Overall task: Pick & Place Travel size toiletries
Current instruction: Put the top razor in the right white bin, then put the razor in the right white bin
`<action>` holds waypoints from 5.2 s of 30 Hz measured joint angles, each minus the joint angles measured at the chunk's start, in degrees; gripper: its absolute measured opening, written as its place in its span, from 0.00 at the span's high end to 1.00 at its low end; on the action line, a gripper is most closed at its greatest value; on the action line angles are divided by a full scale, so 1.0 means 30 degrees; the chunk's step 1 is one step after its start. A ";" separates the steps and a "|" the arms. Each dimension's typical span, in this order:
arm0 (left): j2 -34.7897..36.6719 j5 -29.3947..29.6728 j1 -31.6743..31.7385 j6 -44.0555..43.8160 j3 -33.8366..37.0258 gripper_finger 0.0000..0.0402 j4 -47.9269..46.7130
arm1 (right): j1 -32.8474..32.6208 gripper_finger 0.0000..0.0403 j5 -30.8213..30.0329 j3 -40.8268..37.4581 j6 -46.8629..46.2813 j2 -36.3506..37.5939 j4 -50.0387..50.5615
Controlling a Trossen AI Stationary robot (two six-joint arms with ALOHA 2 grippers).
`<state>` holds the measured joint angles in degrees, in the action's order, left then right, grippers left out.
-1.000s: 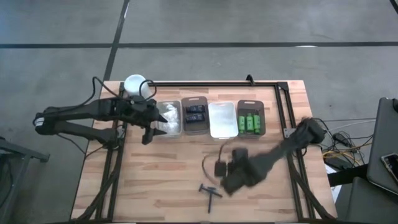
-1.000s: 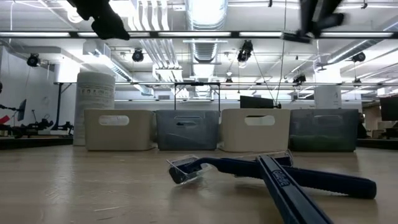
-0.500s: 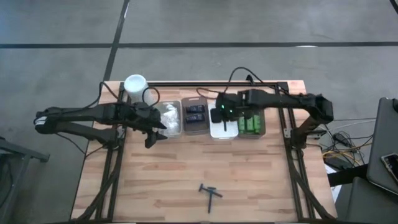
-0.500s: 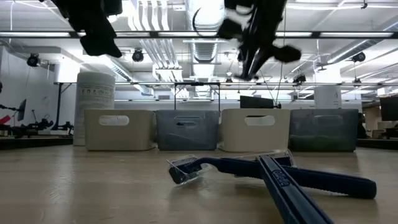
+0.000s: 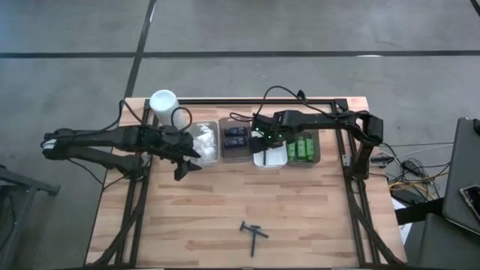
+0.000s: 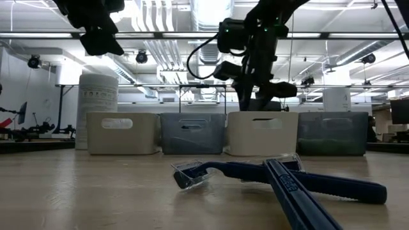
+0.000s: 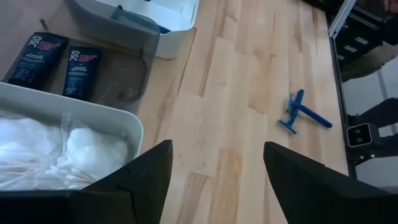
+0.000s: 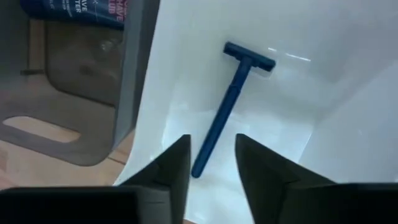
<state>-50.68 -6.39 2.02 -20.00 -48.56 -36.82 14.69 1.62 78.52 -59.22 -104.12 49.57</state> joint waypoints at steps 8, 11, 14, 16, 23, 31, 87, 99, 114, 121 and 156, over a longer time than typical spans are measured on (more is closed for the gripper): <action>0.0000 0.0131 0.0000 0.0169 0.0029 0.36 0.0015 | -0.0432 0.47 -0.0394 0.0207 0.0284 0.1175 -0.0038; 0.0000 0.0131 0.0000 0.0463 0.0029 0.36 0.0014 | -0.1260 0.42 -0.0660 0.0427 0.0120 0.2165 -0.0067; 0.0000 0.0121 0.0000 0.1001 0.0029 0.36 0.0015 | -0.2601 0.38 -0.1316 0.0585 -0.0819 0.2948 0.0063; 0.0000 0.0097 0.0000 0.1238 0.0029 0.36 0.0015 | -0.3703 0.36 -0.1828 0.0605 -0.2017 0.3348 0.0331; -0.0378 -0.2093 -0.0003 0.1659 0.0029 0.36 0.0031 | -0.8352 0.37 -0.2863 0.0579 -0.8539 0.3361 0.1325; -0.1813 -0.3234 -0.1322 0.2178 0.0039 0.36 0.0568 | -1.3200 0.39 -0.3173 0.0568 -1.6761 0.1612 0.1218; -0.4240 -0.2404 -0.6105 -0.0353 0.0044 0.36 0.2921 | -1.6054 0.69 -0.1971 1.4396 -1.8546 -1.2620 0.4096; -0.4240 -0.2373 -0.6105 -0.0344 0.0044 0.36 0.2958 | -1.5979 0.92 -0.2357 1.4264 -1.5929 -1.2053 0.4642; -0.4240 -0.1645 -0.6091 -0.1564 0.0044 0.36 0.2996 | -1.2493 0.92 -0.7135 1.2428 -1.2232 -0.4515 1.2468; -0.4240 -0.1472 -0.6091 -0.3158 0.0044 0.36 0.3016 | -0.5988 0.93 -0.6775 0.6799 -0.5502 0.0067 0.8376; -0.4240 -0.1380 -0.6105 -0.3845 0.0044 0.36 0.2949 | -1.3202 0.47 -0.4834 0.2041 0.7501 0.0596 -0.0938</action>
<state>-63.40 -10.53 -16.29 -31.53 -48.42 -27.97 -24.92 -12.88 84.64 -36.71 -102.33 46.76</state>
